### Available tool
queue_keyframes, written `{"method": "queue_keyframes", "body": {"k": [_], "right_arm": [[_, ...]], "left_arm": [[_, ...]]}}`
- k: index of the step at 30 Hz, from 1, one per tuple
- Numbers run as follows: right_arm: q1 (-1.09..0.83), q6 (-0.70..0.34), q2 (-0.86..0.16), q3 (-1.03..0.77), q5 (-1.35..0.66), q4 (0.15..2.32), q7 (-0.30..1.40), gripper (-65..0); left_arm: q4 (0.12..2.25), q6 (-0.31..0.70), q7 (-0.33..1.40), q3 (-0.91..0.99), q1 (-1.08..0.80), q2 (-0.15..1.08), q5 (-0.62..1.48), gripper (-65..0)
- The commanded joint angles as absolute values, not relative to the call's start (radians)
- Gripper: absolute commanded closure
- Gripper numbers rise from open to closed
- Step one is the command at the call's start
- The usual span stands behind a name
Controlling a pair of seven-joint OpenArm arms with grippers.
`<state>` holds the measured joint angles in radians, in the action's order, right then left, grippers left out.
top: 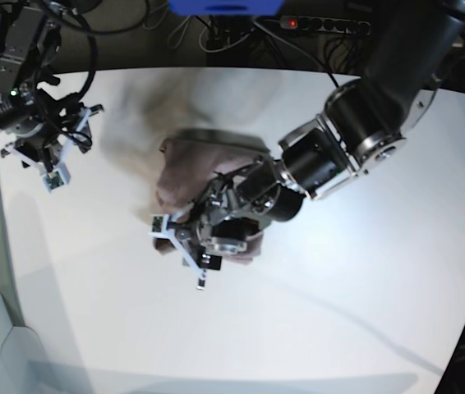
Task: Layout the t-shirt on the table in an organized manner, then fold the t-shirt properly
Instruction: 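Fold the bundle edge over with the left gripper and release it, then pat the folded bundle flat with the right gripper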
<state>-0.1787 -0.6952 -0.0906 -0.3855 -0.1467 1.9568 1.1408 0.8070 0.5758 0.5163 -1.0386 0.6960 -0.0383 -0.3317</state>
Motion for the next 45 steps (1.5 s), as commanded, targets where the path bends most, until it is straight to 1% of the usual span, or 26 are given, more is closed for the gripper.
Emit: {"method": "queue_keyframes", "body": {"k": [1,2,4,9,18,24,27,29,32,35,39,40,41,43,45], "right_arm": [[-0.173,-0.698,-0.101,-0.389,-0.153,1.975,1.129,-31.4],[-0.173,-0.698,-0.101,-0.389,-0.153,1.975,1.129,-31.4],[-0.173,-0.698,-0.101,-0.387,-0.153,1.974,1.129,-31.5],[-0.171,-0.698,-0.099,-0.387,-0.153,1.974,1.129,-31.5],[-0.168,-0.698,-0.094,-0.386,-0.153,1.974,1.129,-31.5],[-0.166,-0.698,-0.065,-0.383,-0.153,1.974,1.127,-31.5],[-0.165,-0.698,-0.059,-0.358,-0.153,1.974,1.127,-31.5],[-0.165,-0.698,-0.059,-0.338,-0.153,1.974,1.127,-31.5],[-0.165,-0.698,-0.058,-0.302,-0.153,1.974,1.127,-31.5],[-0.165,-0.698,-0.058,-0.271,-0.153,1.980,1.127,-31.4],[-0.159,-0.698,-0.031,-0.268,-0.153,2.011,1.127,-31.3],[-0.148,-0.698,-0.028,-0.268,-0.153,2.011,1.127,-31.3],[-0.142,-0.698,-0.024,-0.269,-0.153,2.011,1.127,-31.2],[-0.131,-0.698,-0.019,-0.266,-0.153,2.011,1.127,-30.7],[-0.116,-0.698,-0.002,-0.266,-0.153,2.011,1.127,-26.9]], "left_arm": [[0.829,0.654,0.535,-1.023,0.684,-0.030,-0.291,-29.7],[0.854,0.656,0.535,-1.003,0.684,-0.028,-0.292,-29.7],[0.891,0.698,0.536,-0.972,0.684,-0.015,-0.292,-29.8],[0.932,0.698,0.572,-0.908,0.688,-0.010,-0.292,-29.8],[0.946,0.698,0.582,-0.878,0.745,-0.005,-0.288,-29.8],[1.023,0.698,0.584,-0.644,0.740,-0.005,-0.288,-29.6],[1.067,0.698,0.591,-0.558,0.736,-0.005,-0.289,-29.5],[1.093,0.698,0.636,-0.510,0.716,-0.005,-0.285,-29.4],[1.139,0.698,0.671,-0.499,0.688,-0.005,-0.286,-29.4],[1.182,0.698,0.673,-0.486,0.650,-0.004,-0.291,-29.3],[1.317,0.698,0.786,-0.303,0.572,0.019,-0.285,-29.1],[1.356,0.698,0.809,-0.246,0.549,0.019,-0.285,-28.3],[1.395,0.698,0.831,-0.194,0.518,0.018,-0.285,-26.0],[1.474,0.698,0.863,-0.108,0.453,0.013,-0.285,-19.0],[1.540,0.698,0.901,-0.024,0.394,0.012,-0.283,-8.9]]}}
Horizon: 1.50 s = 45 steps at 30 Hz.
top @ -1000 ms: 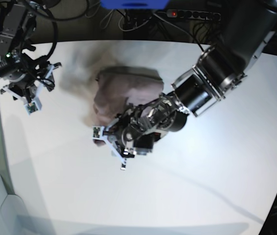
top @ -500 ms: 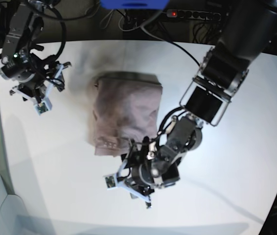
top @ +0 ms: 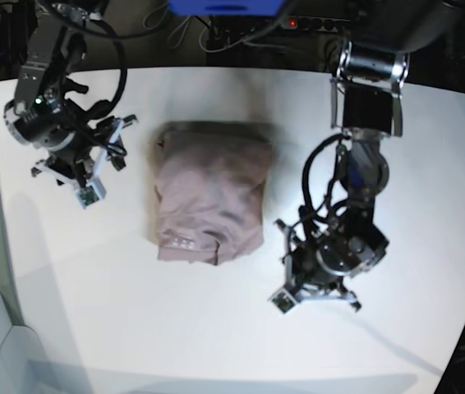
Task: Layout the t-shirt on the table in an organized manner, then fold the t-shirt properly
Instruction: 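Pat the folded bundle flat with the right gripper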
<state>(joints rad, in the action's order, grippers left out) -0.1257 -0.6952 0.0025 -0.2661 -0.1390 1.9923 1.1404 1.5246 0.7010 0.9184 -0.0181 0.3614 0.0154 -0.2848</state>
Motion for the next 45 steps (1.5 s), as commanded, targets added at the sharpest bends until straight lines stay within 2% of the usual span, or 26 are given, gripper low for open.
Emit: {"method": "queue_keyframes", "body": {"k": [1,2,5,6,12,17,21,26,31,34,45], "right_arm": [[-0.105,-0.698,0.004,-0.266,-0.153,2.011,1.127,-23.0],[-0.091,-0.698,0.005,-0.265,-0.153,2.011,1.127,-18.3],[-0.053,-0.698,0.007,-0.265,-0.153,2.011,1.127,-2.7],[-0.042,-0.698,0.008,-0.265,-0.153,2.011,1.132,0.0],[-0.030,-0.698,0.042,-0.243,-0.154,2.011,1.125,0.0],[-0.018,-0.698,0.039,-0.114,-0.154,2.012,1.125,0.0],[-0.005,-0.698,0.042,-0.033,-0.154,2.015,1.127,0.0],[-0.005,-0.698,0.045,0.085,-0.154,2.011,1.127,0.0],[-0.018,-0.698,0.085,0.147,-0.153,2.000,1.125,0.0],[-0.019,-0.698,0.091,0.173,-0.153,1.946,1.106,0.0],[-0.044,-0.698,0.039,0.193,-0.153,1.584,0.823,0.0]], "left_arm": [[1.567,0.698,0.914,0.015,0.363,0.012,-0.283,-3.1],[1.593,0.698,0.924,0.045,0.334,0.012,-0.283,0.0],[1.670,0.698,0.937,0.101,0.249,0.013,-0.283,-1.1],[1.702,0.698,0.941,0.114,0.217,0.013,-0.283,-0.1],[1.854,0.698,0.995,0.182,0.067,0.013,-0.283,-0.2],[1.934,0.698,0.997,0.236,-0.042,0.013,-0.283,-0.2],[1.945,0.698,0.992,0.272,-0.104,0.013,-0.280,-0.2],[1.934,0.698,0.992,0.349,-0.168,0.022,-0.165,-0.2],[1.931,0.698,0.995,0.449,-0.208,0.021,-0.125,-0.2],[1.931,0.698,0.990,0.473,-0.236,0.024,-0.124,-0.2],[1.933,0.698,0.987,0.510,-0.315,0.024,-0.124,-0.2]]}}
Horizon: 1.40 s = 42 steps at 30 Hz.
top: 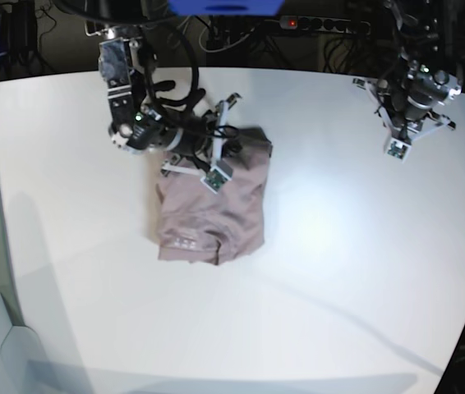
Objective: Layout the t-shirt on the table in an organized manner, then fold the t-shirt properly
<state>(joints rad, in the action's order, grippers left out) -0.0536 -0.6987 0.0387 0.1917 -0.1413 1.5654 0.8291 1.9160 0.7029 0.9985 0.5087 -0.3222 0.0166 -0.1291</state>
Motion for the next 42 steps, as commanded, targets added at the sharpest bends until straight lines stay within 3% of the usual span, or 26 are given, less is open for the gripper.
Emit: {"method": "queue_keyframes", "body": {"k": [1,6,17,27,32,36,42], "right_arm": [[-0.044,-0.698,0.031,0.193,-0.153,1.555,0.803,0.0],[-0.077,-0.698,0.028,0.193,-0.153,1.560,0.785,0.0],[-0.269,-0.698,0.007,0.170,-0.147,1.995,0.874,0.0],[-0.549,-0.698,-0.073,-0.025,-0.147,2.014,0.760,0.0],[-0.677,-0.698,-0.079,-0.119,-0.147,2.009,0.716,0.0],[-0.757,-0.698,-0.081,-0.151,-0.147,1.985,0.659,0.0],[-0.763,-0.698,-0.114,-0.151,-0.147,1.715,0.507,0.0]], "left_arm": [[1.936,0.698,0.987,0.510,-0.323,0.024,-0.124,-0.2],[1.939,0.698,0.987,0.510,-0.338,0.038,-0.122,-0.2],[1.951,0.698,0.992,0.512,-0.364,0.035,-0.122,-0.2],[1.962,0.698,0.984,0.512,-0.545,0.027,-0.124,-0.2],[1.951,0.698,0.886,0.509,-0.647,0.021,-0.130,-0.2],[1.837,0.698,0.805,0.501,-0.685,0.019,-0.130,-0.2],[1.386,0.698,0.579,0.484,-0.599,0.030,-0.131,-0.2]]}}
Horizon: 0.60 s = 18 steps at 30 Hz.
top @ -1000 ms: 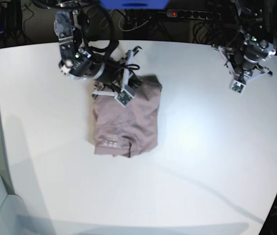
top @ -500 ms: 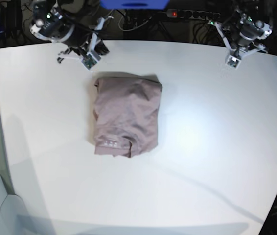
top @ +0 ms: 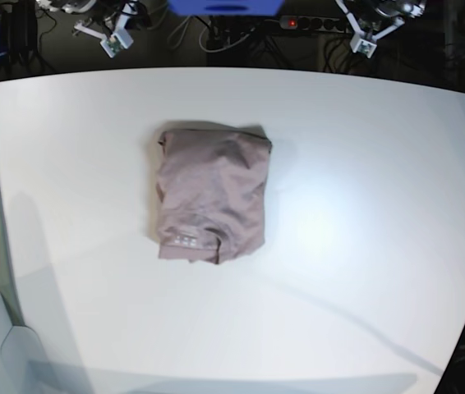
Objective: Layout the t-shirt on the table in an organized manner, then fold the t-shirt properly
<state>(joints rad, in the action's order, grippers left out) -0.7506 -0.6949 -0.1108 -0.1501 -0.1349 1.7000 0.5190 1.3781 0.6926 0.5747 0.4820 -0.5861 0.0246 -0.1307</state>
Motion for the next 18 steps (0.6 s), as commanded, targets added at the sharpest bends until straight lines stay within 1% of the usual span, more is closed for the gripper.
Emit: {"method": "queue_keyframes", "body": {"k": [1,5,10,14,18], "right_arm": [[-0.763,-0.698,-0.114,-0.151,-0.147,1.666,0.466,0.0],[-0.736,-0.698,-0.125,-0.151,-0.147,1.445,0.312,0.0],[-0.613,-0.698,-0.134,-0.148,-0.147,1.055,0.142,0.0],[-0.510,-0.698,-0.153,-0.142,-0.147,0.792,-0.008,0.0],[-0.387,-0.698,-0.162,-0.140,-0.147,0.527,-0.125,0.0]], "left_arm": [[1.313,0.698,0.522,0.486,-0.582,0.033,-0.133,-0.2],[1.001,0.698,0.328,0.487,-0.496,0.054,-0.236,-0.2],[0.664,0.698,0.127,0.492,-0.386,0.087,-0.332,-0.1],[0.483,0.698,0.010,0.486,-0.323,0.099,-0.335,-0.1],[0.326,0.698,-0.025,0.473,-0.239,0.111,-0.338,-0.1]]}}
